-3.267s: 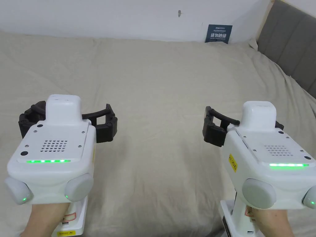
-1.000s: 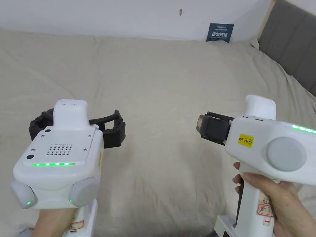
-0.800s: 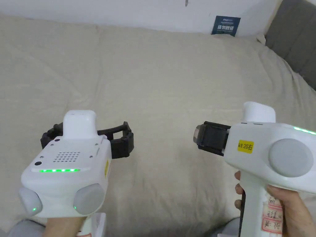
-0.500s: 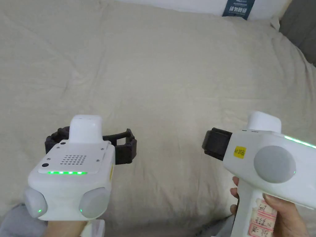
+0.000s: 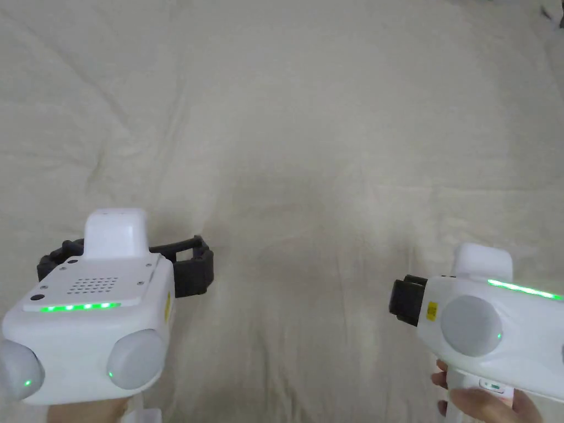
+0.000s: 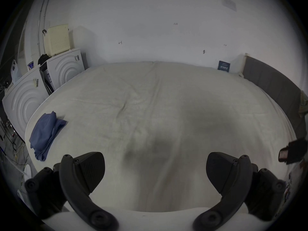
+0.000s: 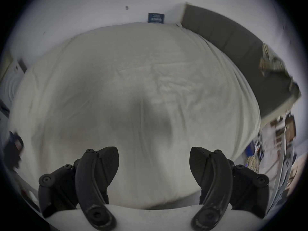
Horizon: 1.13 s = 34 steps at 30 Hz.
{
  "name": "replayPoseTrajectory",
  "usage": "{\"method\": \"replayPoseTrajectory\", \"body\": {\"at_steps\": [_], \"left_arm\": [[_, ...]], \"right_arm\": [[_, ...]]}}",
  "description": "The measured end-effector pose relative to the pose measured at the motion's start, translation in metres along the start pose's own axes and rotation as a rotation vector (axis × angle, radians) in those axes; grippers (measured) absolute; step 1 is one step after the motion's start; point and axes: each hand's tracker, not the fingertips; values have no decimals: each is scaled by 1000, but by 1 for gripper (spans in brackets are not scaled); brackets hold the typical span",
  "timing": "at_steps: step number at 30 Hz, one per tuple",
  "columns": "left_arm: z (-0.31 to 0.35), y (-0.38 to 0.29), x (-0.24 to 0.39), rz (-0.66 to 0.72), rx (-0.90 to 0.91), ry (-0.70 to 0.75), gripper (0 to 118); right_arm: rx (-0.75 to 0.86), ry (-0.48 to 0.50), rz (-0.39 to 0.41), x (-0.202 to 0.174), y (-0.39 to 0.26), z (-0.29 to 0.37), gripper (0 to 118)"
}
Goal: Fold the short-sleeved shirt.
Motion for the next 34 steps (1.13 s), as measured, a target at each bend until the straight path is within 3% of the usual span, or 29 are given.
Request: {"method": "replayPoseTrajectory", "body": {"at_steps": [7,9,11,12,15,20,27,34], "left_arm": [[-118,37,9,0,-101,67,118],[-147,42,12,12,-127,78,118],[-174,47,13,46,-264,80,118],[-177,48,13,75,-308,92,118],[-162,39,14,62,-186,84,118],[-159,37,14,71,-189,79,118],[-159,42,10,71,-205,79,118],[-157,40,11,67,-195,84,118]], "right_arm": [[56,54,39,-40,44,-77,91],[77,54,30,-49,57,-96,91],[111,55,-2,-57,64,-116,91],[119,59,-14,-60,65,-127,91],[162,61,-53,-60,53,-129,95],[135,186,-145,-39,53,-135,98],[133,133,-109,-49,56,-132,99],[141,162,-129,-42,54,-132,99]]}}
